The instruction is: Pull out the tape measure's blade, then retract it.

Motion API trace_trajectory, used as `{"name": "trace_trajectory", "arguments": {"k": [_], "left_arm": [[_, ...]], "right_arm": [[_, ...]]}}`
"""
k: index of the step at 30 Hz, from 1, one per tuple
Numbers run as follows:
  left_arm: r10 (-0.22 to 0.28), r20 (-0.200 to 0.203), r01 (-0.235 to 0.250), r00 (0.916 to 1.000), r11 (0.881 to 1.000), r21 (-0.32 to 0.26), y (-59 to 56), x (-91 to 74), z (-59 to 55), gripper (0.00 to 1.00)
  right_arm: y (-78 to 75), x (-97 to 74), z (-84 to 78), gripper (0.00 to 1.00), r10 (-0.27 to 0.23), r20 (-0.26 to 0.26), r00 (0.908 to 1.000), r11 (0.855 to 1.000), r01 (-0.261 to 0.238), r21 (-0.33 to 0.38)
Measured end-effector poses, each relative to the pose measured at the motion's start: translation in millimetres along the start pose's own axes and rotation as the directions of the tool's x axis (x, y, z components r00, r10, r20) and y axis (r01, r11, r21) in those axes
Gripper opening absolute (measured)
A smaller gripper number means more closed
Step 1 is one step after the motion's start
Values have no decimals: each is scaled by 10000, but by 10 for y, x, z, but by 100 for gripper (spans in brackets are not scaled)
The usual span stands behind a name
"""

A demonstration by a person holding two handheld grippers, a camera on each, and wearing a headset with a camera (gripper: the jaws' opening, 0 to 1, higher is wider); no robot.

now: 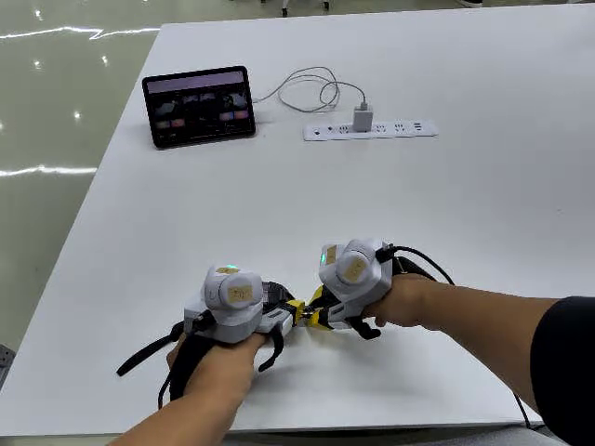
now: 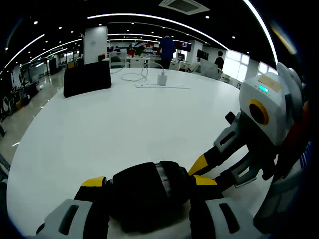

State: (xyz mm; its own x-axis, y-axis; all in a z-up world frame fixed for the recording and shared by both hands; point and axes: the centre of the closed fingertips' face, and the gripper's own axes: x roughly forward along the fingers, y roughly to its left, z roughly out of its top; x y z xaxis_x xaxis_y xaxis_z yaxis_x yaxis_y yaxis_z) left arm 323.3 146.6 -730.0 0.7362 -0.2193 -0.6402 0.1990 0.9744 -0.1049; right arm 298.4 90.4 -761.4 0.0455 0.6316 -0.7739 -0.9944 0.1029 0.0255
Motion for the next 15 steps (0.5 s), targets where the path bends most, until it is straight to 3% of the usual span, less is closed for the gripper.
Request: {"name": "trace_trajectory", "arguments": {"k": [15], "left_arm": [[-102,32,103,9999,9997,-201,4,1,8,61]], "right_arm": [[11,95,96,10,136,270,9995,9998,-132,-145]]}}
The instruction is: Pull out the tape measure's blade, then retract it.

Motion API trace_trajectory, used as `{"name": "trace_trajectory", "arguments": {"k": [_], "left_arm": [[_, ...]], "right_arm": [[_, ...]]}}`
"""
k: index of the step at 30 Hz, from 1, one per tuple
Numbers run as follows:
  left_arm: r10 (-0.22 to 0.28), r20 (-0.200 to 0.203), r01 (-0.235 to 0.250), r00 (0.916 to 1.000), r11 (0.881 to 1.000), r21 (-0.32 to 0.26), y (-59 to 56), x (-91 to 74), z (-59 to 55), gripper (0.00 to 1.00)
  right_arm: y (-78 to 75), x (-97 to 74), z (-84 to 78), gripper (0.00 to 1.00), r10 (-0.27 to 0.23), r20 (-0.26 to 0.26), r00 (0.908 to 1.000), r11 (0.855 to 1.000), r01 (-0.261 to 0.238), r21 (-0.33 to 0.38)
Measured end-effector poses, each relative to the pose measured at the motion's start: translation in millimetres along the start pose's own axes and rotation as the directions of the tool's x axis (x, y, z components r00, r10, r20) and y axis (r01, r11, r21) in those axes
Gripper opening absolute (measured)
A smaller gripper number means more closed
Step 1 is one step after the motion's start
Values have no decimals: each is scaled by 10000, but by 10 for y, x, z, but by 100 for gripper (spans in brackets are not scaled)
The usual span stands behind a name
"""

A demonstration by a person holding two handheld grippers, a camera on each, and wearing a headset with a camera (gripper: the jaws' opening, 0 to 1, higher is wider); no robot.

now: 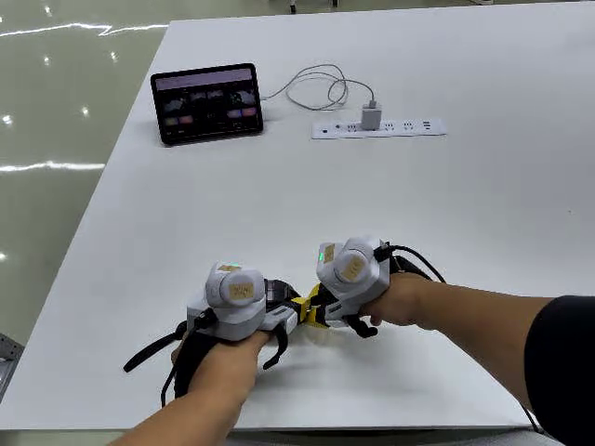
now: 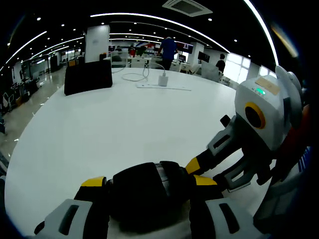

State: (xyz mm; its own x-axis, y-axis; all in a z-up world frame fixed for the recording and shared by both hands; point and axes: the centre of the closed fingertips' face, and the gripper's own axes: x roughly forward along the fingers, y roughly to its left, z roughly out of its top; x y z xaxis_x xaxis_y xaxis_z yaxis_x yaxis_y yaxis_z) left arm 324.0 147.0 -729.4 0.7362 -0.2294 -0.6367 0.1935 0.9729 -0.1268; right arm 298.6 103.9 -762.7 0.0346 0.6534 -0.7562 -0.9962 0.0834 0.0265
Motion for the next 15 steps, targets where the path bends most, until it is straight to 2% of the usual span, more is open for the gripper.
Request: {"name": "trace_trajectory", "arguments": {"k": [15], "left_arm": [[-29,23,29,10000,10000,43,-5,-6,-1,62]], "right_arm": [[4,-8,9,11,-31,79,10000,10000,32,-11]]}}
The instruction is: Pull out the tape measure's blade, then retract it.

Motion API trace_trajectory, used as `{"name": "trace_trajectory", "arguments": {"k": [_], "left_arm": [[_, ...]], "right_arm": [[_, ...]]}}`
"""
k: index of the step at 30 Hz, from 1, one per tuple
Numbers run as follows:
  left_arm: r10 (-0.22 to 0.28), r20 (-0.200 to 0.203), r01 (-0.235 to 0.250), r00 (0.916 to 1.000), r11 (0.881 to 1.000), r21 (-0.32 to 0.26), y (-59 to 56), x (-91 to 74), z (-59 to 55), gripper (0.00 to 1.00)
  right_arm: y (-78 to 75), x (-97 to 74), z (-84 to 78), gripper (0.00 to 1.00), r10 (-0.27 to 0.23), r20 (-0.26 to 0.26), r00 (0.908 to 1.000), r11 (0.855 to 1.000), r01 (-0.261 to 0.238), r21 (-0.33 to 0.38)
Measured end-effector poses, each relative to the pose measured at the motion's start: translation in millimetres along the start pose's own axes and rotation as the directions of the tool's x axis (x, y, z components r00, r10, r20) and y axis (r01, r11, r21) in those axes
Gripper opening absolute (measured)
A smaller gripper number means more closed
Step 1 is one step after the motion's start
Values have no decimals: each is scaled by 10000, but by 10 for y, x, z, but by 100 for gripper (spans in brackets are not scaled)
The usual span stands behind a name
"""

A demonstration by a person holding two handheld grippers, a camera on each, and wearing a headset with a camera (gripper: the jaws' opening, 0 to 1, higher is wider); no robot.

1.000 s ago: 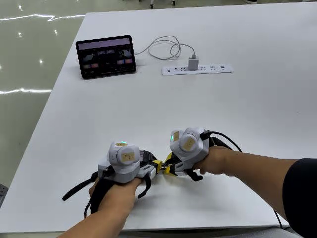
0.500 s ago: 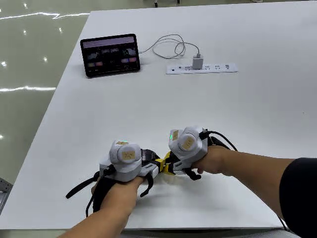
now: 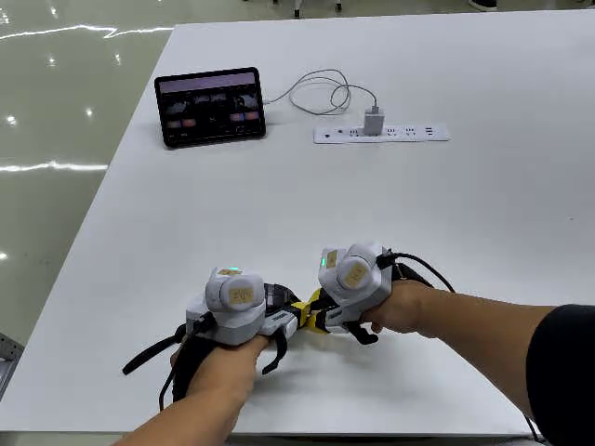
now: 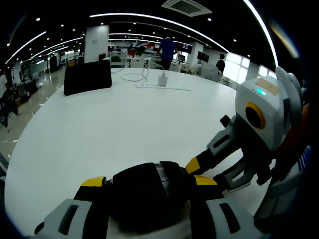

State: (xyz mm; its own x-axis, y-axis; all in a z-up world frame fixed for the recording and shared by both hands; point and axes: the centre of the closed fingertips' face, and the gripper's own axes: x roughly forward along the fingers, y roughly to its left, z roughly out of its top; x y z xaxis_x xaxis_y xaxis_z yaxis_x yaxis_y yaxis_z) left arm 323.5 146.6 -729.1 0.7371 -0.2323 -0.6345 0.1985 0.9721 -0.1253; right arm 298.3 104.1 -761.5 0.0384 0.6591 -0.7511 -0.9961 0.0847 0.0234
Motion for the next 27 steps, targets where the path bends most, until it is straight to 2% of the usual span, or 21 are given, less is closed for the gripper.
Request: {"name": "trace_trajectory", "arguments": {"k": [6,15,20,27], "left_arm": [[-100,130,101,9999,9999,-44,-6,-2,6,64],[-397,-45,397,9992,9992,-16,-11,2,-3,64],[-273,-182,265,9995,9987,-430,22,-10,-17,68],[-66,-17,65,10000,9983,-574,94,-18,15,78]], "right_arm": [[3,6,1,12,-4,-47,10000,9998,3,-185],[13,0,0,12,32,-116,9999,9999,-34,-169],[15,-16,5,13,53,-28,10000,9995,-54,-324],[108,-22,-19,25,383,-113,9992,9986,-387,-359]]}}
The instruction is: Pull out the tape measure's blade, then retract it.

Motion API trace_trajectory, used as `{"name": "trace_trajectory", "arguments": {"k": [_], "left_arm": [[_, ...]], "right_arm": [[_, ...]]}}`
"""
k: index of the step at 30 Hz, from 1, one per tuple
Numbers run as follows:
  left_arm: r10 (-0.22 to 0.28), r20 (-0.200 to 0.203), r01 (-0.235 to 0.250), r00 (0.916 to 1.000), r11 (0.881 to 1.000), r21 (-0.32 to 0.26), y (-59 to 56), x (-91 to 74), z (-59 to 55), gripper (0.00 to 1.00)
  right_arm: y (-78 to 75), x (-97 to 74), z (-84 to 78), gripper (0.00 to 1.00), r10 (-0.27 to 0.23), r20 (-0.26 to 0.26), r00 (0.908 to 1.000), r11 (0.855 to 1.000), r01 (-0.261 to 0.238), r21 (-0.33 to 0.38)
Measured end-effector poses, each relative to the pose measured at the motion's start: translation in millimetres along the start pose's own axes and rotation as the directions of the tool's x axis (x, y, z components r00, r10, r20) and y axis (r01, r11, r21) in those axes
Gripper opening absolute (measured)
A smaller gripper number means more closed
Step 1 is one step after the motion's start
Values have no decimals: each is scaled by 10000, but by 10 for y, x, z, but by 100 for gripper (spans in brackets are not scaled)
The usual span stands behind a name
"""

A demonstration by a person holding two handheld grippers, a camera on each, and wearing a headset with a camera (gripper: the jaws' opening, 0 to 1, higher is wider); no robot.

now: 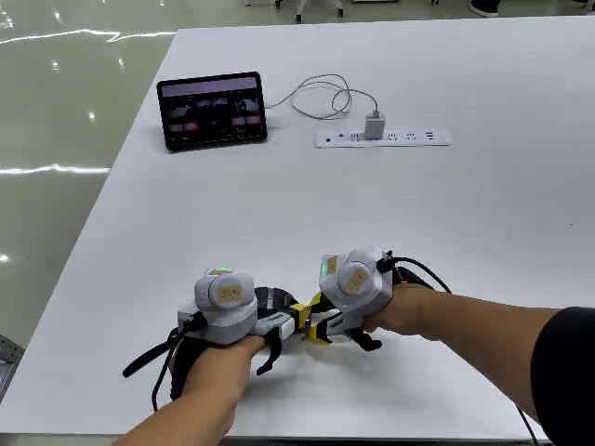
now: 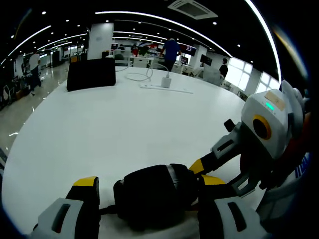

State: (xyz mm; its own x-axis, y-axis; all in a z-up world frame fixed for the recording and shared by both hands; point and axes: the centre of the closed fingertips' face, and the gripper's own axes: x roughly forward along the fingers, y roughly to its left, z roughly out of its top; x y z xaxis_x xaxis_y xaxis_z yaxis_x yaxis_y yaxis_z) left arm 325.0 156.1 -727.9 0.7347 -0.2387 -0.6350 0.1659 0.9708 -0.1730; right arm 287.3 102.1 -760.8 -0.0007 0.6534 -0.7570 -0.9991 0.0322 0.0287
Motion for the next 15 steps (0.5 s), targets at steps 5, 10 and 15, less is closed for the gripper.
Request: {"name": "trace_trajectory", "arguments": {"k": [5,10,15], "left_arm": [[61,60,-59,10000,9998,-176,35,-12,16,83],[-153,58,152,9999,9997,174,-2,15,5,99],[-469,-228,464,9986,9987,-200,-66,4,-64,100]], "right_arm": [[17,-10,13,34,56,109,9999,9989,-62,466],[24,-39,40,45,96,247,9996,9971,-115,757],[18,-78,12,50,62,203,9998,9947,-83,1028]]}}
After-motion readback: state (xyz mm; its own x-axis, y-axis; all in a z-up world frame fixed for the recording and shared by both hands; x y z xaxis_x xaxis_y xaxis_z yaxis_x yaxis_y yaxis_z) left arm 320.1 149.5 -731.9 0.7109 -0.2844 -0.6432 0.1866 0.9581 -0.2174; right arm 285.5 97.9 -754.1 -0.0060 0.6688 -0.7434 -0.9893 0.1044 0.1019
